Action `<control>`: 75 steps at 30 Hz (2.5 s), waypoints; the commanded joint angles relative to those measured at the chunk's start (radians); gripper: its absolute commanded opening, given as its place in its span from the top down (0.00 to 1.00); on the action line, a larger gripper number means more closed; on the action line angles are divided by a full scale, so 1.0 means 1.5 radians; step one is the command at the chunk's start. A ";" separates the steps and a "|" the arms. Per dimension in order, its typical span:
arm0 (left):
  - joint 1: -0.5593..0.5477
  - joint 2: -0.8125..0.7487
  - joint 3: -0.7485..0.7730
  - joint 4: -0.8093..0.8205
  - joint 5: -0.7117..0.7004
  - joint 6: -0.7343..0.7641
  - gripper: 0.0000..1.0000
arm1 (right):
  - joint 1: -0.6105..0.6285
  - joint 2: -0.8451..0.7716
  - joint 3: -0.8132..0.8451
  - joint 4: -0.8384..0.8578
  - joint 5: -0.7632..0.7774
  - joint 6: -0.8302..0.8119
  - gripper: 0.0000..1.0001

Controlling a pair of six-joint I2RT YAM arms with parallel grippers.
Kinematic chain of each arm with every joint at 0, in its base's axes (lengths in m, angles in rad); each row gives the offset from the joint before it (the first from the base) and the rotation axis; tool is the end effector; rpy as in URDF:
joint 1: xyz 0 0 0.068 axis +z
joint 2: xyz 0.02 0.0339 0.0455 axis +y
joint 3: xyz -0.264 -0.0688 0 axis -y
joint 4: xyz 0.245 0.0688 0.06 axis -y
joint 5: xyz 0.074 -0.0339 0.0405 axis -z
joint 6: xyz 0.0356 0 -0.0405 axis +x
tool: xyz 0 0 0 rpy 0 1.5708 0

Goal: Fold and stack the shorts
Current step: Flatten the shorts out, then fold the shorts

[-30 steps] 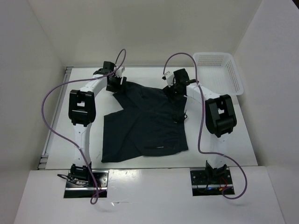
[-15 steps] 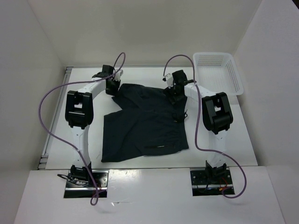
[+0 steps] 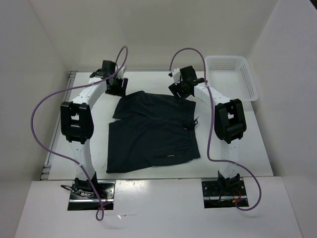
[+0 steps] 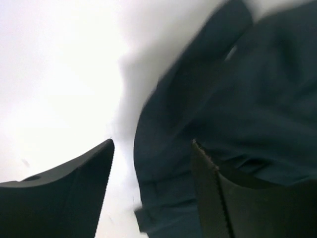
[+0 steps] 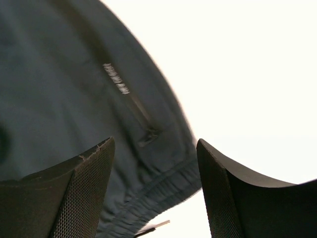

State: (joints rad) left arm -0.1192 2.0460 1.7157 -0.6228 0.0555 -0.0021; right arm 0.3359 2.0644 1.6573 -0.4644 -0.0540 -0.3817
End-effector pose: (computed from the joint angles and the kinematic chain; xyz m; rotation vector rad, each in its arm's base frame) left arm 0.4520 -0.0561 0.2362 0.1701 2.5202 -0.1188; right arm 0.4377 0.1549 0.2202 -0.8797 2.2771 0.0455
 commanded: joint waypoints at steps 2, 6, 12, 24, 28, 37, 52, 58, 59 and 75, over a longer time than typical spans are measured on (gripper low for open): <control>-0.003 0.073 0.170 0.028 0.084 0.001 0.29 | -0.018 0.013 0.025 0.037 0.059 0.016 0.28; -0.035 0.191 0.288 0.012 0.084 0.001 0.27 | -0.038 0.029 0.019 0.043 0.076 -0.008 0.28; -0.057 0.319 0.421 -0.036 0.096 0.001 0.27 | -0.050 0.035 -0.001 0.016 0.057 -0.023 0.28; -0.079 0.370 0.427 -0.030 0.065 0.001 0.69 | -0.057 0.089 -0.022 -0.035 0.043 -0.070 0.28; -0.079 0.341 0.427 -0.030 0.065 0.001 1.00 | -0.057 0.104 -0.022 -0.035 0.050 -0.077 0.39; -0.048 0.241 0.473 -0.030 0.072 0.001 1.00 | -0.057 0.068 -0.003 -0.066 0.032 -0.108 1.00; 0.025 -0.236 -0.158 -0.107 0.099 0.001 0.97 | 0.116 -0.327 -0.325 -0.099 0.030 -0.182 1.00; 0.025 -0.280 -0.347 -0.107 0.145 0.001 0.91 | 0.138 -0.357 -0.438 -0.099 0.048 -0.251 1.00; 0.017 -0.280 -0.375 -0.107 0.151 0.001 0.91 | 0.145 -0.357 -0.446 -0.099 0.048 -0.261 1.00; 0.079 -0.208 -0.322 -0.129 0.200 0.001 0.54 | 0.195 -0.333 -0.459 -0.079 0.054 -0.286 1.00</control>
State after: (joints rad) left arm -0.0250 1.6875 1.1854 -0.8139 0.3016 -0.0044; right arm 0.6262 1.5494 0.9421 -0.6064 0.0162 -0.7868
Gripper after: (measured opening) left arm 0.457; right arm 0.024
